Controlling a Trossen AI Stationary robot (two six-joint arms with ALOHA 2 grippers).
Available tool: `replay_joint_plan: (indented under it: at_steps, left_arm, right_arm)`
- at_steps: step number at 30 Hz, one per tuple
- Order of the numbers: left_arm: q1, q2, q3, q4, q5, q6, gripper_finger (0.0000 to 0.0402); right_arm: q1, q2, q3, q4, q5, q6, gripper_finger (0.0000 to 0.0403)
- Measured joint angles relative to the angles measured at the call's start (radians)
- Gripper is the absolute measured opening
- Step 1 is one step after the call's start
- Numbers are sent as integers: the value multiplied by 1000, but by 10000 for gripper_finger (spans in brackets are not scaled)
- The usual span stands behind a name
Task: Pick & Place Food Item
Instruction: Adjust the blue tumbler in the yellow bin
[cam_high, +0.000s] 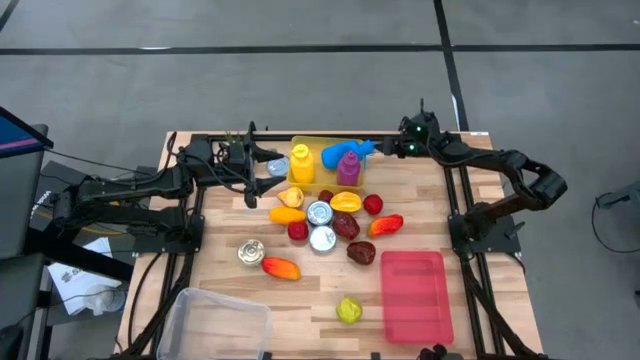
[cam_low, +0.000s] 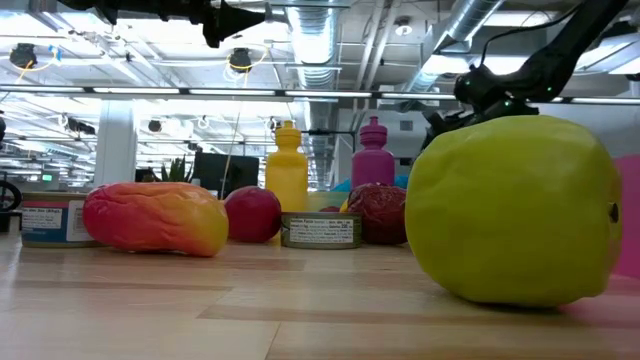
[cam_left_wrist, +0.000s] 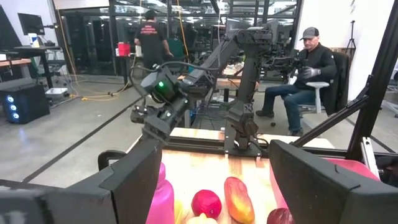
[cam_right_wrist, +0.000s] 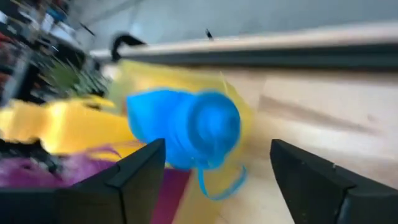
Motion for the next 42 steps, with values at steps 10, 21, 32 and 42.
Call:
replay_joint_plan:
  at_steps: [10, 21, 32, 42]
  left_arm:
    - [0, 0, 0, 1, 0, 0, 290]
    - [0, 0, 0, 4, 0, 0, 290]
    - [0, 0, 0, 2, 0, 2, 290]
    - [-1, 0, 0, 3, 0, 0, 290]
  right_arm:
    - [-64, 116, 0, 143, -126, 33, 286]
    - [-62, 183, 62, 208, -210, 48, 286]
    - [6, 185, 117, 32, -204, 48, 286]
    - [17, 184, 118, -38, -206, 16, 286]
